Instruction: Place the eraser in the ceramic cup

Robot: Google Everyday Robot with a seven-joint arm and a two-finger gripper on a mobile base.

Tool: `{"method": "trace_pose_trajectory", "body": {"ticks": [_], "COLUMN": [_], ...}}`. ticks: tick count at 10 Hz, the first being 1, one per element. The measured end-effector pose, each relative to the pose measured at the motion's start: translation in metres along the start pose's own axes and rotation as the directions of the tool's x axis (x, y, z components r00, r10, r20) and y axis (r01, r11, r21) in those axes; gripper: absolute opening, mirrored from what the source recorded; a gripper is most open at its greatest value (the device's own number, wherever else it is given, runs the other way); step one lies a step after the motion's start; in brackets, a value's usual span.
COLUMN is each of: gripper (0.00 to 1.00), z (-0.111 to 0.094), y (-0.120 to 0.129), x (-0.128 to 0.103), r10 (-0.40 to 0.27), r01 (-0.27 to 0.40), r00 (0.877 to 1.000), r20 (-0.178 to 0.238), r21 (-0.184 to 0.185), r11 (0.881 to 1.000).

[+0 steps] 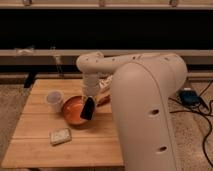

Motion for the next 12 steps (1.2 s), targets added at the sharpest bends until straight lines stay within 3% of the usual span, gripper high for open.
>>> {"method": "trace_pose_trajectory", "body": {"ticks": [3,5,8,10,12], "gripper": [0.50,0.54,0.28,0.08,0.00], "z": [0.001,-0.003,-0.034,-0.043,-0.041], "y": [0.020,0.028,0.028,0.020,0.012], "x": [-0.012,-0.015,0.005,0.023,0.042], "r10": [-0.052,-0.076,-0.122,-0.140,-0.156], "r01": [0.052,0.077,0.120,0.136,0.149], "r00": [0.998,0.997,0.993,0.990,0.987], "r20": [0.016,0.020,-0.007,-0.029,-0.046], "r21": [-0.008,-0.036,-0.105,-0.123,-0.122], "r11": [0.999,0.996,0.987,0.983,0.981]}}
